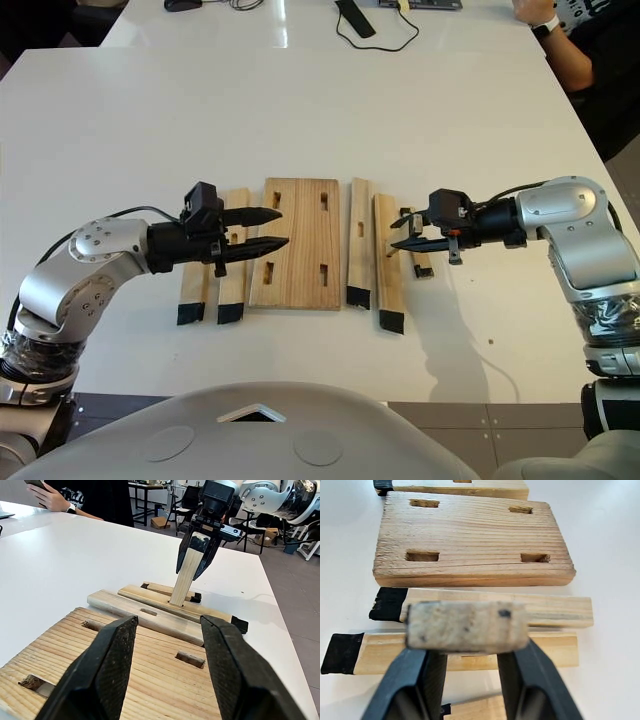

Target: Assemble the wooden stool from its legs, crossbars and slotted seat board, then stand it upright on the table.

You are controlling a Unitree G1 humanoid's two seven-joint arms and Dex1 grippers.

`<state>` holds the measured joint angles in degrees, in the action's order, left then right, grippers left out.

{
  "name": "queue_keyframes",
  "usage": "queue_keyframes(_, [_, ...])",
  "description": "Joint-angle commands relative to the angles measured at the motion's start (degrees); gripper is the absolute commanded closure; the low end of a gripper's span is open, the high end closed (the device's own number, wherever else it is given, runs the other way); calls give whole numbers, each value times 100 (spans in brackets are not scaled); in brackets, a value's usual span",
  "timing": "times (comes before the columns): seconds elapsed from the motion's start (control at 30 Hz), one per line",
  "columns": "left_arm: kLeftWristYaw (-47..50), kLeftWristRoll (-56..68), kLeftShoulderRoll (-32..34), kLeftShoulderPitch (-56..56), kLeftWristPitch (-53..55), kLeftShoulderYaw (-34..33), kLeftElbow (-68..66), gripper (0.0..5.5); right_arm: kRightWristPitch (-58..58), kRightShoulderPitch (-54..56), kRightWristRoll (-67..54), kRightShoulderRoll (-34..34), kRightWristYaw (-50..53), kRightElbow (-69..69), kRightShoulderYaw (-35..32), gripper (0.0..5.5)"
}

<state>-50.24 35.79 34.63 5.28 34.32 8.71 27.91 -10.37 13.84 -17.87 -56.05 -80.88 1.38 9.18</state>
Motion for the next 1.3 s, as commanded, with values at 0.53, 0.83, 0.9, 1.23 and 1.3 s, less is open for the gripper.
queue_keyframes(0.53, [-254,-27,186,33,233,156,82,320,-577,-510,-49,732,638,-898,264,420])
queue_keyframes(0.83, [-133,-79,108,-39,221,149,90,320,-635,-280,-175,871,1008,-667,-263,265])
queue_keyframes(0.9, [-117,-101,101,-46,202,147,67,320,-708,-265,-282,863,1029,-518,-409,265])
queue_keyframes(1.23, [48,-175,40,-234,66,64,132,320,-2424,2,-2282,496,1522,1622,-2136,265])
queue_keyframes(1.3, [79,-187,15,-204,46,82,105,320,-2540,408,-2431,841,2143,1717,-2210,265])
